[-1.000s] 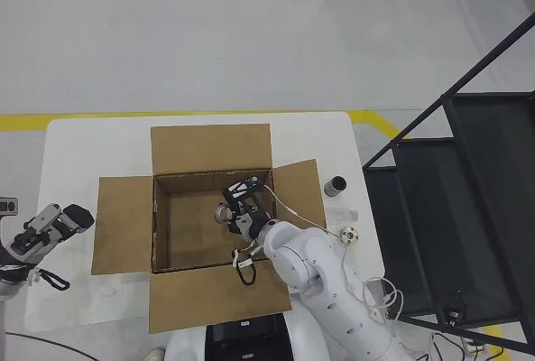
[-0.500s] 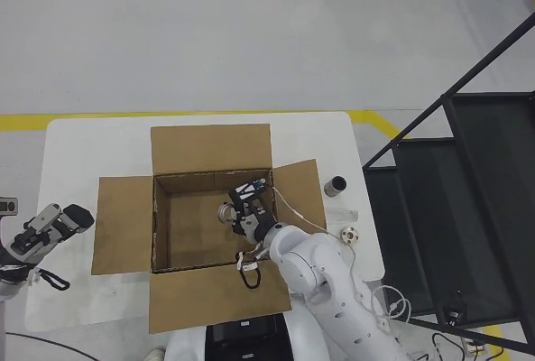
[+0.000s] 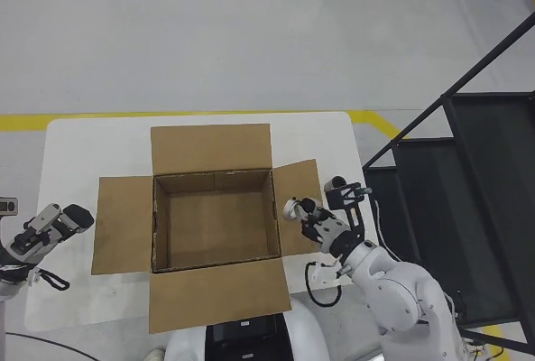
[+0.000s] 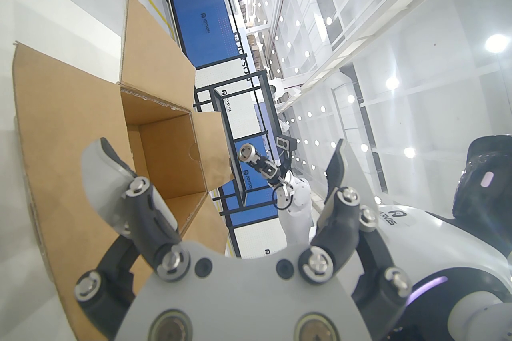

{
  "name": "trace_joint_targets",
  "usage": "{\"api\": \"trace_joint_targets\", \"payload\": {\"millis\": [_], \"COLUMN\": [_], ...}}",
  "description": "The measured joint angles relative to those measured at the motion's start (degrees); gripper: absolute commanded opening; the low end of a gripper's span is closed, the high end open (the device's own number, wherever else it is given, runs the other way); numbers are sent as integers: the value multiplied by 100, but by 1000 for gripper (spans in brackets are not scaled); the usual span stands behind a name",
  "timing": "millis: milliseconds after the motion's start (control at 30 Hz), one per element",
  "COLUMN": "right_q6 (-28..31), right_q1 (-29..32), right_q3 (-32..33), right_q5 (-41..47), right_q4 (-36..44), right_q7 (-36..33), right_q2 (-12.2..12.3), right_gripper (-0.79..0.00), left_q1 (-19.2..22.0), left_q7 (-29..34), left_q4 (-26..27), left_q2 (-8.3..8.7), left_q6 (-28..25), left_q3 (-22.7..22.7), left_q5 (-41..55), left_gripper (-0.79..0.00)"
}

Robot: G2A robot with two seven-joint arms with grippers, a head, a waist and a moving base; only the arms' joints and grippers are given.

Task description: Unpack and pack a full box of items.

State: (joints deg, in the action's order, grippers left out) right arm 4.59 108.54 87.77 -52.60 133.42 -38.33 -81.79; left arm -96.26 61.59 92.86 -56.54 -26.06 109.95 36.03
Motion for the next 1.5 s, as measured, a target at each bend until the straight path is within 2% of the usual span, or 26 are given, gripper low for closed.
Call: {"api": "trace_joint_targets", "payload": {"millis": [67,200,300,400,600,800,1100,1500], "right_q6": [-94,-284,-593,-1013,-1537,-1725,-1826,-2710], "right_q1": [198,411,455,405,93,-164,-480,-965], "right_q3": [496,1330,1703,1831,1440,981,195,-604], "right_q5": [640,1526,1813,1609,473,-358,-1173,-2032], "right_q4": [-38,-238,-429,-633,-1120,-1611,-2182,-3065], "right_q7": [242,273,211,-99,-1020,-1549,-2021,-2037], "right_q2": [7,35,51,86,180,235,265,221], "right_gripper": [-785,-785,-785,-785,-785,-785,-785,-785], "left_q1": [0,0,0,0,0,0,0,0], "left_q7": [0,0,0,0,0,0,0,0], "left_q4": [0,0,0,0,0,0,0,0], "left_q2": [0,0,0,0,0,0,0,0], "left_q6": [0,0,0,0,0,0,0,0], "left_q3": [0,0,0,0,0,0,0,0], "left_q5": [0,0,0,0,0,0,0,0], "left_gripper": [0,0,0,0,0,0,0,0]}}
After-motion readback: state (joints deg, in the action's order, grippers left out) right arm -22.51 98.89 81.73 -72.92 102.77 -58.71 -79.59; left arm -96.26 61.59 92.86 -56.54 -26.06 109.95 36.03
